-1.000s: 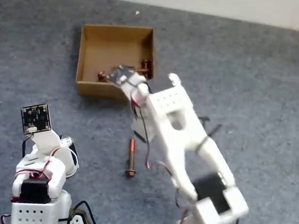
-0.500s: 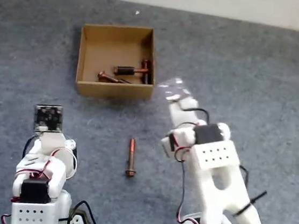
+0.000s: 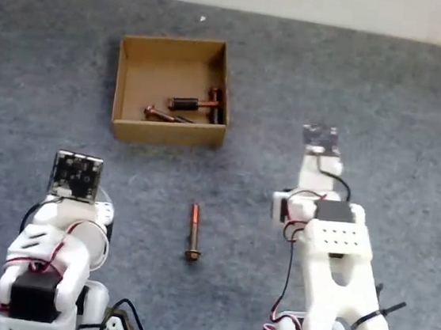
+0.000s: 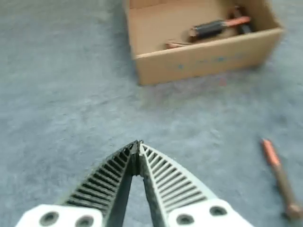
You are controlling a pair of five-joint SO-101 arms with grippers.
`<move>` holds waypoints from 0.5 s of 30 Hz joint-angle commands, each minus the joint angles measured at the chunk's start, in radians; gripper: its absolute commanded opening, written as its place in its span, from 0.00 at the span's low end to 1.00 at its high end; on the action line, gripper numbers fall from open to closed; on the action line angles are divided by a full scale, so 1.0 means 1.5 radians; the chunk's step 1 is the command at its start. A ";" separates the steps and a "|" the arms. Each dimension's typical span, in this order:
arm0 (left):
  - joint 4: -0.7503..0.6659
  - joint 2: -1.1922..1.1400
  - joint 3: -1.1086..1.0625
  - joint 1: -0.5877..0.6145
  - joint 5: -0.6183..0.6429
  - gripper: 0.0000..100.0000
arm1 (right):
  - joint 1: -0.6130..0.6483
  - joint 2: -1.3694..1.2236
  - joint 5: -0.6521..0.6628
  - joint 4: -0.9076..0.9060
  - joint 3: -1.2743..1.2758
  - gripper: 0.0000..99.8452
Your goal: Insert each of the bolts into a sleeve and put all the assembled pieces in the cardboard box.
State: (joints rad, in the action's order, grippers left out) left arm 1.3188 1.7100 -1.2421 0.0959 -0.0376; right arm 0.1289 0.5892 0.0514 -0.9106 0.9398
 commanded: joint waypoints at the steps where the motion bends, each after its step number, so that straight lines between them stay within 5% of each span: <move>1: 0.009 -0.180 0.101 -0.087 -0.002 0.01 | -0.049 0.021 -0.020 0.029 -0.005 0.01; 5: 0.009 -0.395 0.168 -0.157 0.004 0.01 | -0.066 0.021 -0.020 0.029 -0.004 0.01; 15: -0.075 -0.797 0.300 -0.349 0.226 0.01 | -0.113 0.020 -0.020 0.057 -0.004 0.01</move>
State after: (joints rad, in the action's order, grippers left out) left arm 1.2574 0.7050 -0.9014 -0.3199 0.2033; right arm -0.0215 0.5892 0.0299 -0.8554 0.9398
